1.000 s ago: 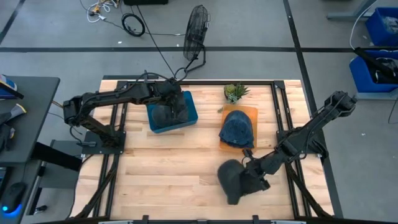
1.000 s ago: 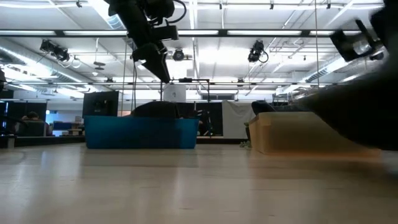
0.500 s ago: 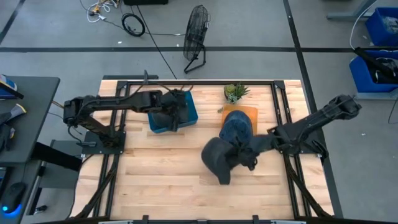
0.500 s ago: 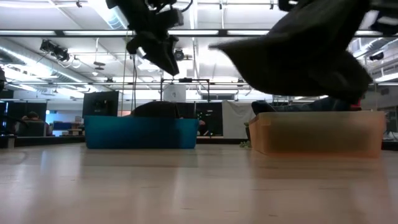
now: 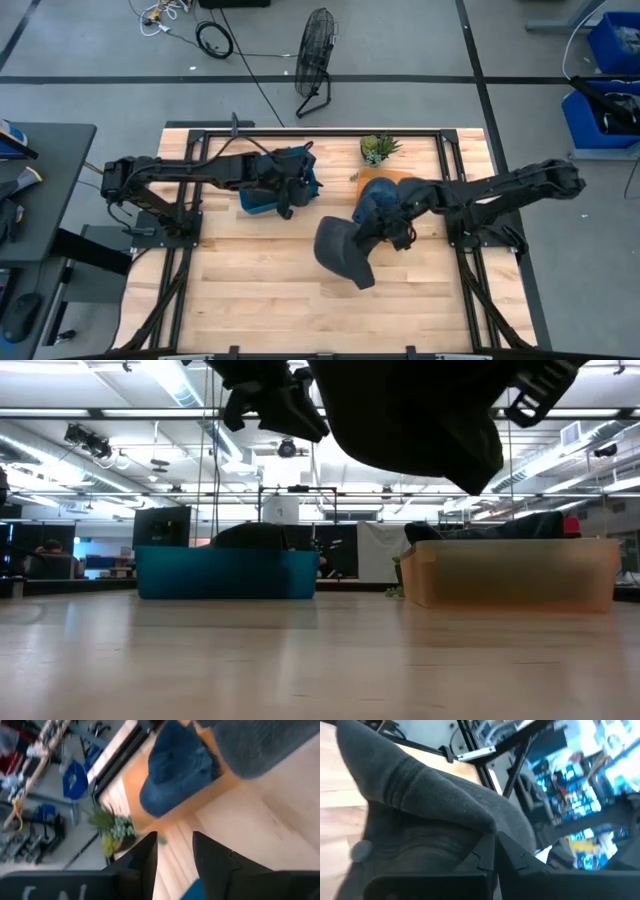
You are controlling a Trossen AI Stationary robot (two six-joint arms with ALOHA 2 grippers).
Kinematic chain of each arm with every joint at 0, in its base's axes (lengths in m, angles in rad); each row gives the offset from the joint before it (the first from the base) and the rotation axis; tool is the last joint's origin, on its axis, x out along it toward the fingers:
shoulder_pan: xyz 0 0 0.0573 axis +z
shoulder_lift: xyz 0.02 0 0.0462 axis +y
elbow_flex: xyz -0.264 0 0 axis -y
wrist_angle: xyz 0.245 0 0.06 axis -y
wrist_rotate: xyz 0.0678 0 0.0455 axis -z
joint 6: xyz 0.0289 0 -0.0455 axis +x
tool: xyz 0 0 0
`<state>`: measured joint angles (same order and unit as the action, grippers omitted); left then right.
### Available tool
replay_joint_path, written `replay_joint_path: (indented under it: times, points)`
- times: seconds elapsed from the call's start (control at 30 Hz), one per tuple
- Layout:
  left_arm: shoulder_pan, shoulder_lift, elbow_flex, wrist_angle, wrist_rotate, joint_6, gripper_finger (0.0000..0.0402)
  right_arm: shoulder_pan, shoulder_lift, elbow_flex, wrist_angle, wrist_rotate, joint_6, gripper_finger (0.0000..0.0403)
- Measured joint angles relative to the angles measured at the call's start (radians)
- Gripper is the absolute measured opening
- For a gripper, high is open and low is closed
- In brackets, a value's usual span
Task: Pick & Place hat
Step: Put the black cap into the blue bin
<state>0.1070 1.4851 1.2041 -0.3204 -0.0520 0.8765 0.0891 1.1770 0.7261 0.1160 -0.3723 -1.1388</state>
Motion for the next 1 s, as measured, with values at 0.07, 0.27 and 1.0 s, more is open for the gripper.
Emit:
replay_joint_path:
  times: [0.07, 0.27, 1.0]
  points:
    - [0.003, 0.005, 0.000, 0.024, 0.047, 0.020, 0.0133, -0.031, 0.000, 0.000, 0.000, -0.056, -0.036, 0.0004]
    - [0.000, 0.005, 0.000, 0.043, 0.229, 0.012, 0.0144, -0.080, 0.000, 0.000, -0.029, -0.133, -0.048, 0.0004]
    - [-0.015, 0.063, 0.001, -0.022, 0.090, -0.115, 0.0144, -0.079, 0.099, 0.001, -0.059, -0.054, -0.005, 0.0005]
